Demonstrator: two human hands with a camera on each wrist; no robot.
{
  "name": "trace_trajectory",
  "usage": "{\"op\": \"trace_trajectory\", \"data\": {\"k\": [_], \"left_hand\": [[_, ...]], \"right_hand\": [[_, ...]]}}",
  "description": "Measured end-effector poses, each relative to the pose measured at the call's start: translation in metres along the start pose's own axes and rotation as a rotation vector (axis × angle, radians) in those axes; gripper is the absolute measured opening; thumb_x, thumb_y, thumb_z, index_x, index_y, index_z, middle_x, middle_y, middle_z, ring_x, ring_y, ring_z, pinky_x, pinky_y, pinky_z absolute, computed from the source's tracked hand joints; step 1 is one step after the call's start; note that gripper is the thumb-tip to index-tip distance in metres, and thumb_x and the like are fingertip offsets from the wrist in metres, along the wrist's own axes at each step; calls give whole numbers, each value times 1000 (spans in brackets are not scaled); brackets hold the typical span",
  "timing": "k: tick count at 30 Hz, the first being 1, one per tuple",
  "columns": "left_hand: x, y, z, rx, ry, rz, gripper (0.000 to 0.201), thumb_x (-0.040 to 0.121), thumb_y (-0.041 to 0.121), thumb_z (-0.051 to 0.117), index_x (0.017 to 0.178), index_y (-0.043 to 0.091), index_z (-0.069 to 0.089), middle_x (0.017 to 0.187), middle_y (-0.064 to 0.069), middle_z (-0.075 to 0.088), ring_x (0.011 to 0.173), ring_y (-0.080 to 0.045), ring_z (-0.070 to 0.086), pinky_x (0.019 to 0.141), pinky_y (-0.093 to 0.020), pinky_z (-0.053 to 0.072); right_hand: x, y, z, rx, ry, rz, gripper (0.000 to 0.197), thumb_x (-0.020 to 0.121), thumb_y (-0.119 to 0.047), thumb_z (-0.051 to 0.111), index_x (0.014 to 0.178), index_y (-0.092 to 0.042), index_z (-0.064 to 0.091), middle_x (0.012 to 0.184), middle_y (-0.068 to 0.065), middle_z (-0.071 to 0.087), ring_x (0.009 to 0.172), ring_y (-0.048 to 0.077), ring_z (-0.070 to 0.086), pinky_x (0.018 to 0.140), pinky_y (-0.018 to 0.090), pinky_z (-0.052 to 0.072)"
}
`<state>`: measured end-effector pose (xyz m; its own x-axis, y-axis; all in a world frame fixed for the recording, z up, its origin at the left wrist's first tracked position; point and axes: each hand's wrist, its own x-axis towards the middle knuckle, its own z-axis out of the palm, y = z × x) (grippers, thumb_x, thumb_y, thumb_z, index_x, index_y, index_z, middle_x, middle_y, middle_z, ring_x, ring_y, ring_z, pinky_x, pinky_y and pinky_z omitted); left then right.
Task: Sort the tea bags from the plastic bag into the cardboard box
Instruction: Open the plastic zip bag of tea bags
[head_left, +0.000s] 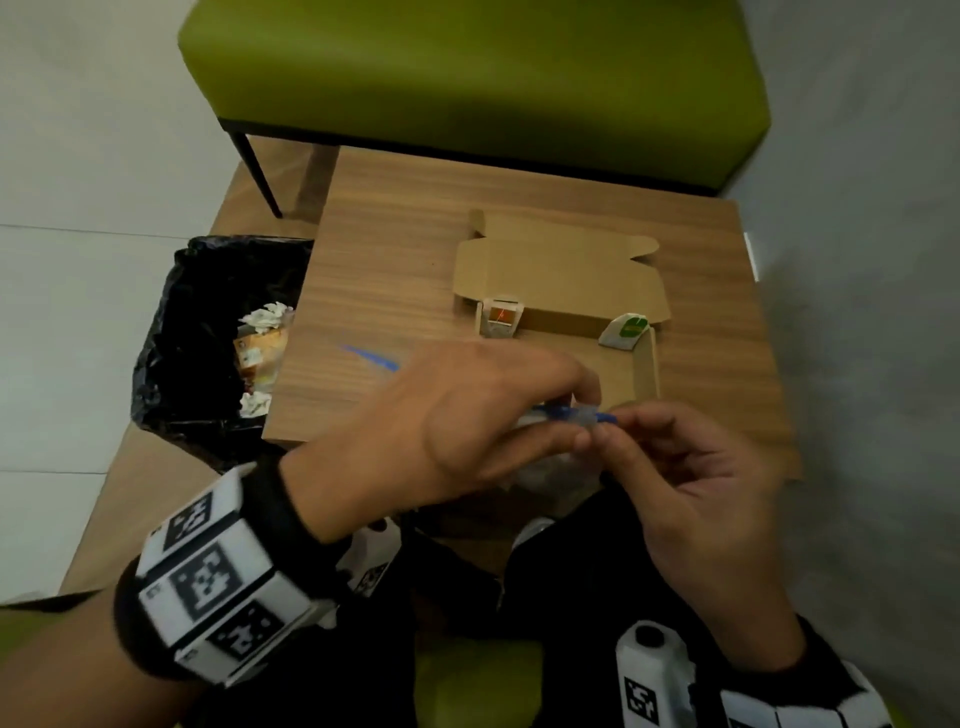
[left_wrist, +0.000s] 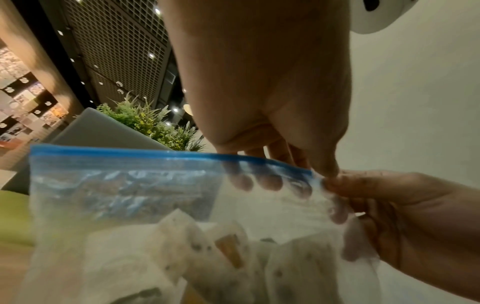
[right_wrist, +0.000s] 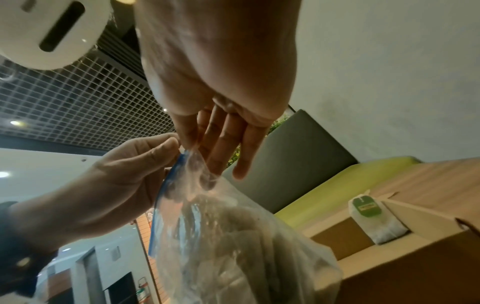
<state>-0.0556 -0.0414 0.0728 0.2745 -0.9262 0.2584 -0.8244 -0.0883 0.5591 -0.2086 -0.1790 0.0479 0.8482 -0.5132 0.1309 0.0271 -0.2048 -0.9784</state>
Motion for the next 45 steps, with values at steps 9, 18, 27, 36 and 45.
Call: {"op": "trace_trajectory", "data": {"k": [9, 18, 27, 36, 45], "left_hand": [[-39, 24, 1, 246, 96, 4, 21, 96, 38, 50, 98, 23, 65, 87, 13, 66, 78, -12, 56, 72, -31, 41], [-100, 21, -11, 381, 21, -272, 18, 85, 35, 50, 83, 21, 62, 76, 7, 60, 78, -11, 46, 72, -28, 35], [-88, 49, 11, -34, -97, -397, 32, 83, 51, 55, 109, 32, 57, 89, 29, 54, 81, 7, 57, 71, -17, 47], [-73, 75, 51, -350, -9, -430, 50, 84, 64, 56, 115, 25, 62, 97, 17, 67, 83, -1, 65, 74, -26, 54], [-90, 78, 54, -489, 118, -577, 9, 94, 28, 62, 89, 26, 70, 81, 4, 71, 77, -13, 68, 68, -37, 55]], "right_hand": [[-9, -12, 0, -206, -133, -306, 6, 86, -16, 70, 89, -14, 76, 92, -8, 75, 87, 6, 72, 77, 20, 54], [-13, 13, -54, -247, 79, -242, 7, 84, -4, 75, 85, -11, 73, 95, -1, 73, 89, 12, 70, 85, 28, 55], [-22, 8, -38, 95, 41, -39, 9, 79, -14, 72, 78, -23, 76, 81, -3, 76, 74, 17, 72, 76, 25, 57], [-32, -1, -15, 70, -70, 26, 12, 86, 5, 66, 80, -4, 72, 80, 9, 74, 72, 10, 70, 71, 18, 54], [-50, -5, 2, 79, -125, 164, 10, 90, -2, 66, 93, -11, 70, 84, 9, 73, 78, 17, 72, 72, 27, 57]]}}
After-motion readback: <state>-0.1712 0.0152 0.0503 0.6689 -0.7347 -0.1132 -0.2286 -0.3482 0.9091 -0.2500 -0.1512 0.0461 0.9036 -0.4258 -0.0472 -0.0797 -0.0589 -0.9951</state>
